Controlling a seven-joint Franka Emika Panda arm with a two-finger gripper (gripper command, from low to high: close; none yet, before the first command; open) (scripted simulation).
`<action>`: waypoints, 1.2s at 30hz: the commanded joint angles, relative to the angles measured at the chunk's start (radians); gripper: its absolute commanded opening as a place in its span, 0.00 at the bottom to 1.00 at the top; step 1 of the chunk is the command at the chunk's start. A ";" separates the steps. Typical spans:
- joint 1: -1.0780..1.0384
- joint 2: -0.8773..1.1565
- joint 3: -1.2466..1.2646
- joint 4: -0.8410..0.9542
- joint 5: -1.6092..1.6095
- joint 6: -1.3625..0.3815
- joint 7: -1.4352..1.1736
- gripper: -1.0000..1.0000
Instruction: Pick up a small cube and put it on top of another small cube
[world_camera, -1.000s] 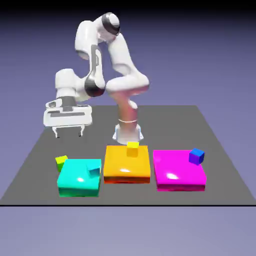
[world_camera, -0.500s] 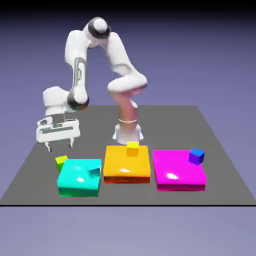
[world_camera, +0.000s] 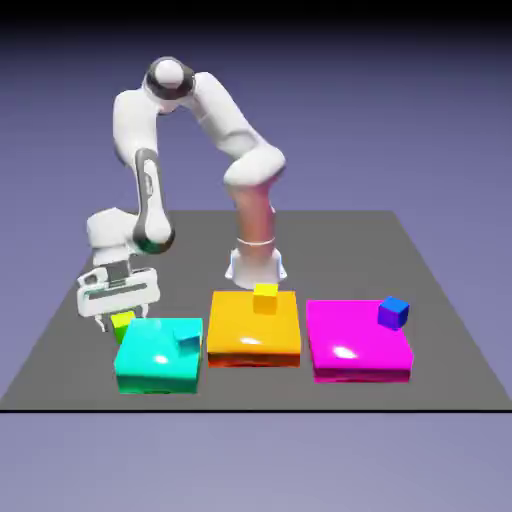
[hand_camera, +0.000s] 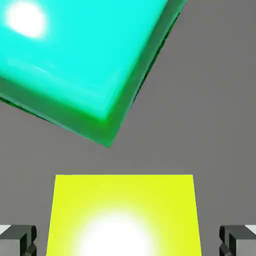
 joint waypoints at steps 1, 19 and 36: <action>0.000 0.000 0.000 0.000 0.000 0.000 0.000 0.00; -0.092 0.369 0.651 0.091 0.375 -0.471 -0.404 0.00; 0.426 0.850 1.253 0.385 0.824 -1.085 -1.114 0.00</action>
